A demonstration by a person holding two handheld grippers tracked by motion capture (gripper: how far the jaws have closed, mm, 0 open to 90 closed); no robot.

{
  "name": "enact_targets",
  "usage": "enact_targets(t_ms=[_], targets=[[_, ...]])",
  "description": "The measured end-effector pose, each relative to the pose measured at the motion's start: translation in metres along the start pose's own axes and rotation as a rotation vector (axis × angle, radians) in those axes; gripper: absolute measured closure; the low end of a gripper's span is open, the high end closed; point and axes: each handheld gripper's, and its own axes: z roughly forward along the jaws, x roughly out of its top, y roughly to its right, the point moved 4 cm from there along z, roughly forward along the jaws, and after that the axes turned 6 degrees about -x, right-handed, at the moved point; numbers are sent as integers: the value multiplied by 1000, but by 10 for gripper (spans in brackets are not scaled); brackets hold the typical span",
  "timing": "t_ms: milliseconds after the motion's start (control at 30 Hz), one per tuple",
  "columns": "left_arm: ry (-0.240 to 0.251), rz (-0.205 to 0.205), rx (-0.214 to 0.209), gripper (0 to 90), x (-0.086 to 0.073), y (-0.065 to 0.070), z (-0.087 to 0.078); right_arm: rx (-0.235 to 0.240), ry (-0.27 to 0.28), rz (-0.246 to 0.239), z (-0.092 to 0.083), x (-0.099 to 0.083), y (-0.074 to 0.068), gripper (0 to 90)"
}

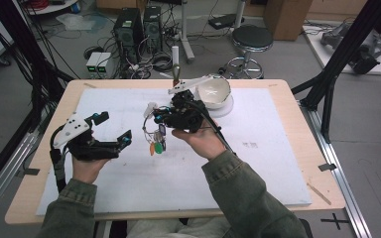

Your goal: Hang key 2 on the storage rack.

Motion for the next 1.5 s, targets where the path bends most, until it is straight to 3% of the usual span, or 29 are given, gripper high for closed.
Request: enact_targets(t_ms=[200,533,600,767,933,1200,1267,1500], targets=[[5,12,-42,38,8,8,2,3,-8,-10,6,-2,-5,835],[-30,25,-66,42,10,17,9,18,-9,-15,15,-3,-13,835],[-37,27,-73,100,9,17,11,20,-6,-15,16,-3,-14,835],[-56,19,-84,133,7,17,14,24,2,-15,17,-2,-16,835],[-82,20,-129,167,3,18,17,28,3,-18,19,-2,-18,835],[-117,14,-128,331,-3,16,21,40,5,-12,19,-1,-21,835],[-122,29,-110,361,-4,17,22,39,3,-15,20,-1,-21,835],[-161,30,-89,653,-8,17,26,45,-1,-7,22,-2,-24,835]])
